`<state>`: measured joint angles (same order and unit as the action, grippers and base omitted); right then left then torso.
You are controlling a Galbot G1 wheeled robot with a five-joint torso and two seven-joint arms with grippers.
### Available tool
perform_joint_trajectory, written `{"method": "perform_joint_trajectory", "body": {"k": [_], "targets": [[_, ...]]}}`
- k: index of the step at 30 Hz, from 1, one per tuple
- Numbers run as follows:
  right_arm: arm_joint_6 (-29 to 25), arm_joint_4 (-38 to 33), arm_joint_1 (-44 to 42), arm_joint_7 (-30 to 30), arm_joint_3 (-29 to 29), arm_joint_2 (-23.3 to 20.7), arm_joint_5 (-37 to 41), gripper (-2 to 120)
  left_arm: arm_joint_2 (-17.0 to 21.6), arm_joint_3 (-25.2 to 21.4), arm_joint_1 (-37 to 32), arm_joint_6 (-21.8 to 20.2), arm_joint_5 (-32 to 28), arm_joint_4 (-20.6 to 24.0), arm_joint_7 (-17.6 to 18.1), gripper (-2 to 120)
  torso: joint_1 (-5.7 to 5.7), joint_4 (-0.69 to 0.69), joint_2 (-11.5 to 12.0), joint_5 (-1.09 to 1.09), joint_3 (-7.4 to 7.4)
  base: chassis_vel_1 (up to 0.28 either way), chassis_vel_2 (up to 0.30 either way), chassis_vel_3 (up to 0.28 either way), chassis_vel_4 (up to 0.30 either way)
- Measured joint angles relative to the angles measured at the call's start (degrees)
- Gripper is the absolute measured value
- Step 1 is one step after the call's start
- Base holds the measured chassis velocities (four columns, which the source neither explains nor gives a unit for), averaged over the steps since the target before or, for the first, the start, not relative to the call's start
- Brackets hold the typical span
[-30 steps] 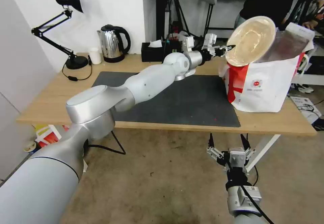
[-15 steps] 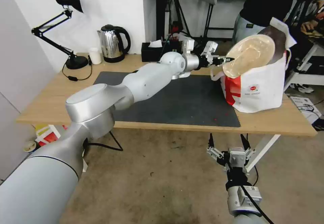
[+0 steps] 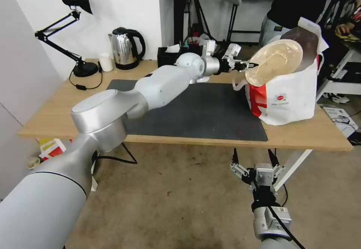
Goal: Pick up the trash from the table and place it into the takeout bag.
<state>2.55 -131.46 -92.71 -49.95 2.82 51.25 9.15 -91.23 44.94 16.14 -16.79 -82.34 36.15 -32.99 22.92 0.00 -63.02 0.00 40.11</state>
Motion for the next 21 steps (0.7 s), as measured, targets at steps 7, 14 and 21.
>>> {"method": "perform_joint_trajectory", "body": {"k": [7,14,21], "targets": [[0.0,0.0,0.0,0.0,0.0,0.0,0.0,100,0.0,0.0,0.2,-1.2,1.0,-0.8,-0.5,0,0.00,0.01,0.0,0.00,0.00,0.000,0.000,0.000,0.000],[0.0,0.0,0.0,0.0,0.0,0.0,0.0,100,0.0,0.1,0.4,-1.4,2.7,-1.2,-3.7,0,0.00,0.00,0.0,0.00,0.00,0.000,0.000,0.000,0.000],[0.0,0.0,0.0,0.0,0.0,0.0,0.0,100,0.0,0.2,0.5,-3.2,4.4,-1.5,-5.1,0,0.00,0.00,0.0,0.00,0.00,0.000,0.000,0.000,0.000]]}}
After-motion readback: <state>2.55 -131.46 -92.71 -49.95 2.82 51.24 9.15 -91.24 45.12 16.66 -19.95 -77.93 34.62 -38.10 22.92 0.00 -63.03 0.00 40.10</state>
